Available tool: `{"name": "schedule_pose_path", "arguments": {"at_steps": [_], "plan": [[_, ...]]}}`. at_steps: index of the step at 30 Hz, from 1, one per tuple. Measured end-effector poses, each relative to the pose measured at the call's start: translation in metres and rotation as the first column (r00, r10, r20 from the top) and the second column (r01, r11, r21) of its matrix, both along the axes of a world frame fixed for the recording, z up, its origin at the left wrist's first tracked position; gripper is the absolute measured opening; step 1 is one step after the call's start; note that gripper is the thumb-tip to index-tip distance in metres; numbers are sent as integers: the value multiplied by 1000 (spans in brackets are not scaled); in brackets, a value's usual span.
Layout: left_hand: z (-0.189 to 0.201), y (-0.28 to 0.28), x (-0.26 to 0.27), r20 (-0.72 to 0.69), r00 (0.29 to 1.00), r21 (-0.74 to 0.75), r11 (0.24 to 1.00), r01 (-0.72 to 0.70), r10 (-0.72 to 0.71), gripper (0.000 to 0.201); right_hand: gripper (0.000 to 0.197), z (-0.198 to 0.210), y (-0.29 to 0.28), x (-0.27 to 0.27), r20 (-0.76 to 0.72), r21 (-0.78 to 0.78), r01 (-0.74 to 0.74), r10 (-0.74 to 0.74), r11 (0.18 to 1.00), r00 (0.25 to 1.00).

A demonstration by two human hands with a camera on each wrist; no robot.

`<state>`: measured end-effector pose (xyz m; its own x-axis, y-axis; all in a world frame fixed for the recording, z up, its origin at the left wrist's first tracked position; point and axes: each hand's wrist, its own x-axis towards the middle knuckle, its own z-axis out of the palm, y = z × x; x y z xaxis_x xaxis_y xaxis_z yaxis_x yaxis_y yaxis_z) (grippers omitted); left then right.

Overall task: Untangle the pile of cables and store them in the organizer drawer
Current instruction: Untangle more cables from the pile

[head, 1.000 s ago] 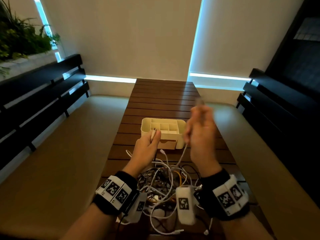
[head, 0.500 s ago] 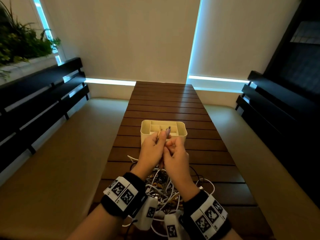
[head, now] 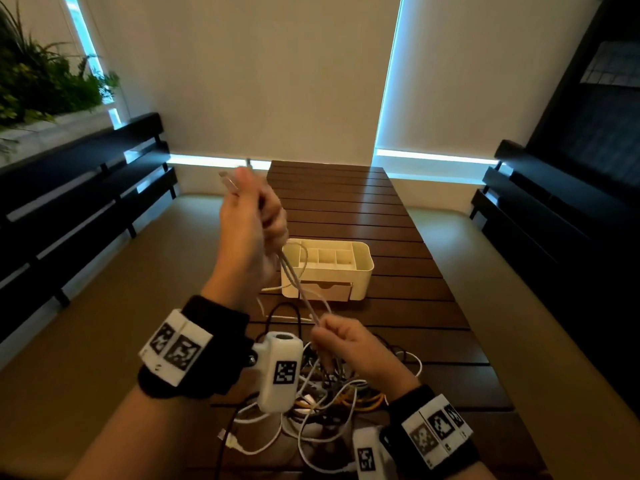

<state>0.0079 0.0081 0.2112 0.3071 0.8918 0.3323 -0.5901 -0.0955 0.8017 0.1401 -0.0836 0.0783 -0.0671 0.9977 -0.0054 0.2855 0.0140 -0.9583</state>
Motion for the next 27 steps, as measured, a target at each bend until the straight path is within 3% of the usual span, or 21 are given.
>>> {"name": "schedule_pose_path", "arguments": {"at_steps": [3,4,6,8,10,12,15,16,19,22,24,27], "plan": [[19,6,-17,158,987,71,997,27,-38,46,25,-37,2,12,232,-109,39,-12,993,973],[18,10,-20,110,993,109,994,31,-43,44,26,-45,3,17,261,-121,100,-65,988,963],[4,16,-20,-225,974,202,979,15,31,35,27,-47,5,24,252,-113,215,-181,970,951],[-24,19,-13,-624,774,292,951,106,105,23,26,-36,6,27,260,-35,278,-260,960,930],[-58,18,-3,-826,559,262,928,264,74,16,24,-26,9,26,294,64,283,-289,957,911],[-86,13,4,-903,427,206,919,337,45,17,25,-18,11,21,321,135,271,-301,953,898],[-114,7,14,-928,346,275,879,390,137,13,21,-14,13,16,327,230,273,-338,934,883],[-119,4,16,-930,338,283,872,400,147,9,19,-14,13,17,318,249,294,-365,923,875],[-127,2,19,-926,342,298,865,403,159,29,20,-12,13,19,294,247,353,-417,902,860],[-125,-1,21,-888,411,362,866,345,207,31,22,-12,12,19,221,199,377,-416,905,882],[-118,-4,21,-852,500,338,893,296,157,29,24,-16,11,20,182,163,353,-380,921,907],[-87,-20,24,-608,787,131,966,223,-99,26,25,-36,9,20,197,112,290,-307,950,931]]}}
